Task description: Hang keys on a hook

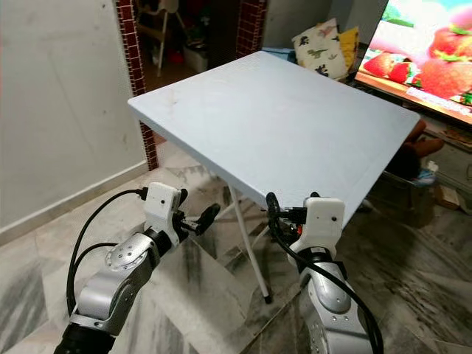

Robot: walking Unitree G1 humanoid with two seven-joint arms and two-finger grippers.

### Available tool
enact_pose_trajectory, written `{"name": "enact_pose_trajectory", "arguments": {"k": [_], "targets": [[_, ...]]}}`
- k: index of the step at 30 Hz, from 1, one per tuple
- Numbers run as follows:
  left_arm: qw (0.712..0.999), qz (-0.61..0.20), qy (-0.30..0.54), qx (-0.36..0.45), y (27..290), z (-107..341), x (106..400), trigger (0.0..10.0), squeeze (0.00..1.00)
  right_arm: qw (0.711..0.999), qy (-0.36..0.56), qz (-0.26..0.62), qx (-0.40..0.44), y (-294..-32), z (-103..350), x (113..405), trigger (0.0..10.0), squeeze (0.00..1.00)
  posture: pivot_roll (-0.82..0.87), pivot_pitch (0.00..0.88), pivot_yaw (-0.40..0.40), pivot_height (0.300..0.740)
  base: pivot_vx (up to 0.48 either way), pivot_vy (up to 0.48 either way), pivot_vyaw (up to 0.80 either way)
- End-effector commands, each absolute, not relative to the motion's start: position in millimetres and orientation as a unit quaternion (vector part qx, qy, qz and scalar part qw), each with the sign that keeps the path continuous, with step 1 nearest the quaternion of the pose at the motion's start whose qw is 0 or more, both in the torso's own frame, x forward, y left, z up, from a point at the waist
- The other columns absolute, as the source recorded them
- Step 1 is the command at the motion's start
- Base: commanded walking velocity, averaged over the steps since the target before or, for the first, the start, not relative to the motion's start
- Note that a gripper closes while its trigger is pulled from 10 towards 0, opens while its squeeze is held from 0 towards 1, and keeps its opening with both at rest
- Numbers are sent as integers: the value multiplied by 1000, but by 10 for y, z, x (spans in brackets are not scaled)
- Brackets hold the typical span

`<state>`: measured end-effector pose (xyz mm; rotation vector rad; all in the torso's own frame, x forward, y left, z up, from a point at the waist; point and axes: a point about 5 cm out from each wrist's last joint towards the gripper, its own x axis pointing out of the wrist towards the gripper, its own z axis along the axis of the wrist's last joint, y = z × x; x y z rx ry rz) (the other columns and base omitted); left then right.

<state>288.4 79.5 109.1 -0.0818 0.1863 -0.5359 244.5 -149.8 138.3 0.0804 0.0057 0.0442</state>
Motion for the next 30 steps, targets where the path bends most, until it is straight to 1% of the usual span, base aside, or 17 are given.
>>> {"name": "enact_pose_trajectory", "arguments": {"k": [1,16,22,30], "targets": [[959,-266,88,-35,823,1127,2875,10000,0,999,3,22,47,-1499,1400,2441,10000,0,59,39,-71,740,0,0,-800],[958,-268,91,-37,809,1149,2891,10000,0,999,1,17,46,-1509,1402,2460,10000,0,62,39,-66,740,0,0,-800],[958,-268,92,-35,803,1154,2904,10000,0,999,1,17,47,-1502,1400,2465,10000,0,62,35,-65,740,0,0,0],[957,-271,94,-36,769,1162,2912,10000,0,999,-2,16,46,-1508,1412,2484,10000,0,64,33,-66,740,0,0,-800]]}}
